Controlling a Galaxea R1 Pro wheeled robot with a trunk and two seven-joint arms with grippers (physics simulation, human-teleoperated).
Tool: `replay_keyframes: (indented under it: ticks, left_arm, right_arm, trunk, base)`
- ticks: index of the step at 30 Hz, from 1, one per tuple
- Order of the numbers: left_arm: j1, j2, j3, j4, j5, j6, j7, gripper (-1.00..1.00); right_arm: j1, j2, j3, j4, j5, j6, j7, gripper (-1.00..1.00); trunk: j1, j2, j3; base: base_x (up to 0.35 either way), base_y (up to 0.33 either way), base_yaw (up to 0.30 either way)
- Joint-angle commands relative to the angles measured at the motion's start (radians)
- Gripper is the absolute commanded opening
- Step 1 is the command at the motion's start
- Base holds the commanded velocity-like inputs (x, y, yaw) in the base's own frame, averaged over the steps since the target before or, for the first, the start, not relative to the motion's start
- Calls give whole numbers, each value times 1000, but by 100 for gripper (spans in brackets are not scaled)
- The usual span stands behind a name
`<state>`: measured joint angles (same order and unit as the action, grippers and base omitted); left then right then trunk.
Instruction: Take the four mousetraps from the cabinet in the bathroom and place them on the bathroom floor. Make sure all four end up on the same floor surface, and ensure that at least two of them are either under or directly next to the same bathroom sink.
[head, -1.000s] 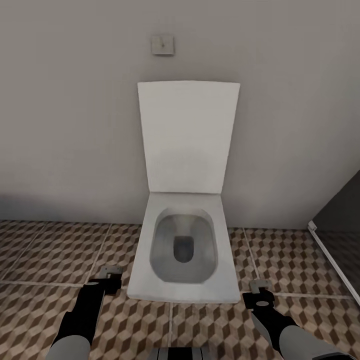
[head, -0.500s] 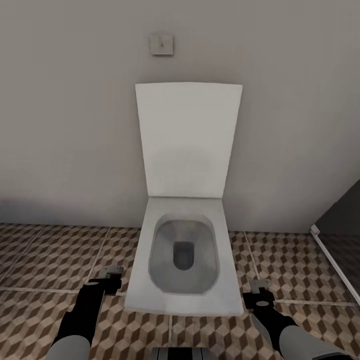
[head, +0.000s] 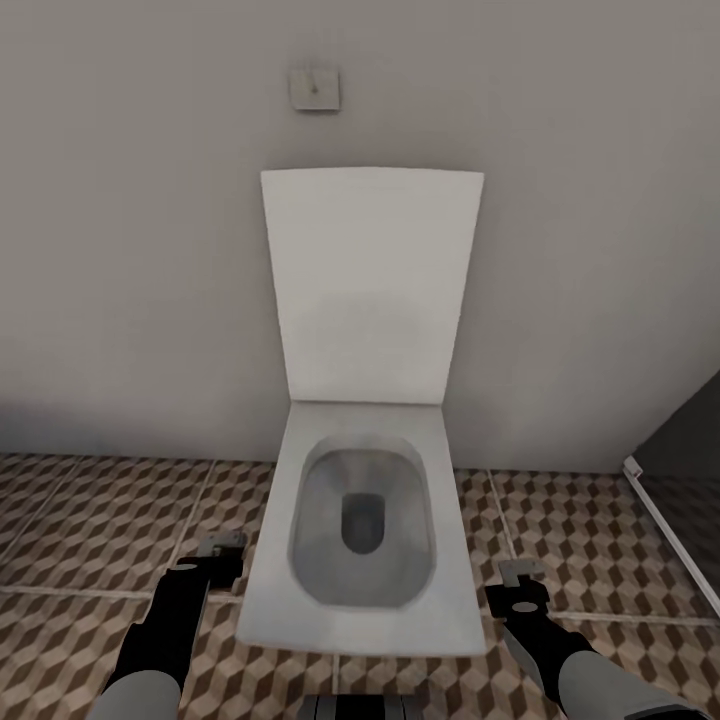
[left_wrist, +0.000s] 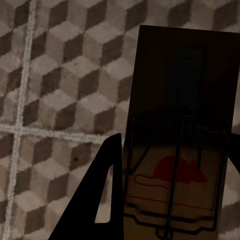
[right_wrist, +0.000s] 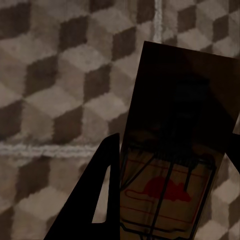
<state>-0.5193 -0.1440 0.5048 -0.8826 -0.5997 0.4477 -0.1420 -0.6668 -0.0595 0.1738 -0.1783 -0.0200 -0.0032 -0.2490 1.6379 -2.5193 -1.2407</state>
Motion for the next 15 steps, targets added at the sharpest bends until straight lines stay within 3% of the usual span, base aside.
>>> replay_keyframes:
  ticks: [1, 8, 15]
  left_arm:
    - [-1, -1, 5, -2, -13, 2, -7, -100]
    - [-1, -3, 5, -1, -12, 2, -8, -100]
    - [-1, -3, 5, -1, -12, 2, -8, -100]
  right_arm:
    - [0, 0, 6, 0, -5, -1, 0, -100]
    - [0, 0, 6, 0, -5, -1, 0, -100]
    - [0, 0, 6, 0, -3, -1, 0, -100]
  trunk:
    - [0, 0, -1]
    - [0, 0, -1]
    - [0, 0, -1]
  base:
    - [47, -11, 0]
    - [22, -4, 0]
    - [147, 0, 0]
